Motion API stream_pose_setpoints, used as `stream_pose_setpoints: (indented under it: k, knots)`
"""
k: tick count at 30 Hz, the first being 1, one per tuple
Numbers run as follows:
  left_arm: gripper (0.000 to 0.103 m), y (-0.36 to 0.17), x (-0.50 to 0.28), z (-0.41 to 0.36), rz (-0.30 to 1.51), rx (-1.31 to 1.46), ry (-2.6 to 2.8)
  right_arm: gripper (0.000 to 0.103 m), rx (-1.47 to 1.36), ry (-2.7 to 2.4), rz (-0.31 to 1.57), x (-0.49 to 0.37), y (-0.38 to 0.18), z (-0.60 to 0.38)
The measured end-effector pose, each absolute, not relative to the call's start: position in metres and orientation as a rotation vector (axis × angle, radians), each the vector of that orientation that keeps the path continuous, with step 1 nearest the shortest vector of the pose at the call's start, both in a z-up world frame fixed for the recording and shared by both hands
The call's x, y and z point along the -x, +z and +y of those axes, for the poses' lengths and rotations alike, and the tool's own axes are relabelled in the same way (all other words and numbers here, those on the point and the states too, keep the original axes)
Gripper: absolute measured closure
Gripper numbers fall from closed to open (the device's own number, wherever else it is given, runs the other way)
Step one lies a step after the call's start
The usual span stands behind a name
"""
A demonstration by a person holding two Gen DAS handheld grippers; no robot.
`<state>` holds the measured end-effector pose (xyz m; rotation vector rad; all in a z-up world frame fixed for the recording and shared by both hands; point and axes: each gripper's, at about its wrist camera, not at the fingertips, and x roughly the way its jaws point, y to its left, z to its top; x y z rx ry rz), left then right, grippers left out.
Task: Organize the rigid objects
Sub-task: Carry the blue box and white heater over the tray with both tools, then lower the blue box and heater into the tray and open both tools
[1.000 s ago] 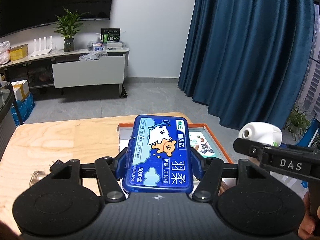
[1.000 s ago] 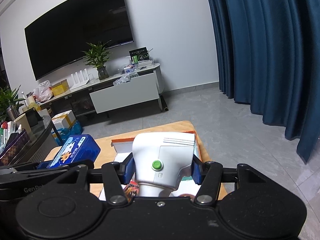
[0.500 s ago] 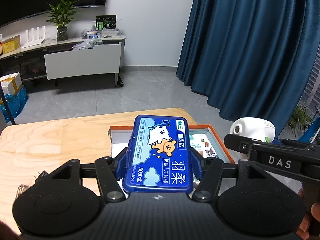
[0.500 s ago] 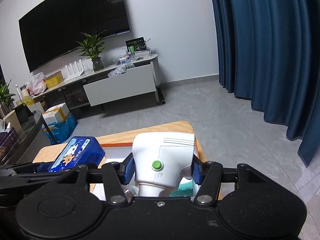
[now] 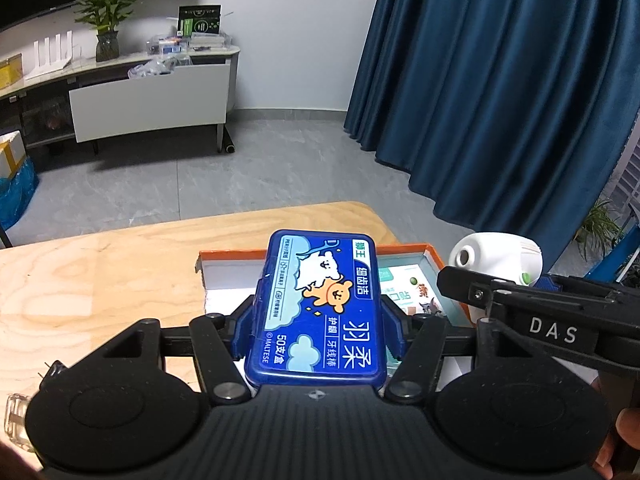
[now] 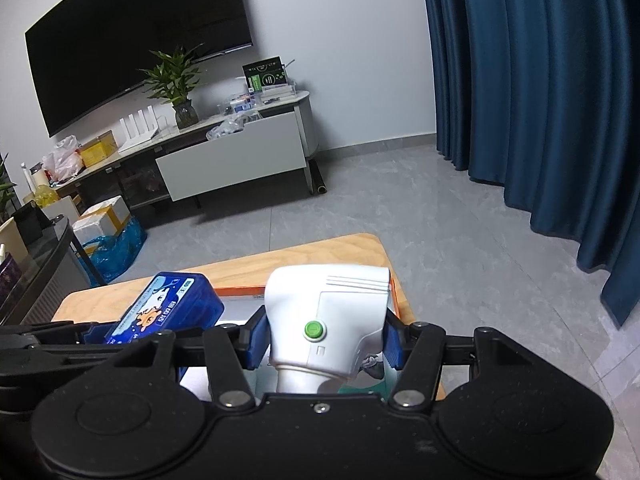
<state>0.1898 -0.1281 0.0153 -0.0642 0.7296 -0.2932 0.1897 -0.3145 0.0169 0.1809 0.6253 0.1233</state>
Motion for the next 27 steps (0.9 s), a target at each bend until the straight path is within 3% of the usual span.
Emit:
stream_pose_setpoints:
  k: [14, 17, 19, 27]
  knots:
    - [0.04, 0.007, -0.211, -0.124, 0.773, 0.083, -0.287, 0.035, -0.17, 0.137, 0.669, -0.222, 0.006, -0.308]
    - [0.04, 0.004, -0.215, -0.123, 0.783, 0.09, -0.287, 0.034, -0.176, 0.16, 0.67, -0.228, 0.005, -0.308]
    - [0.04, 0.002, -0.218, -0.123, 0.789, 0.091, -0.291, 0.025, -0.185, 0.172, 0.661, -0.231, 0.006, -0.308]
    - [0.04, -0.005, -0.231, -0.13, 0.814, 0.108, -0.329, 0.025, -0.177, 0.117, 0.585, -0.211, 0.021, -0.314]
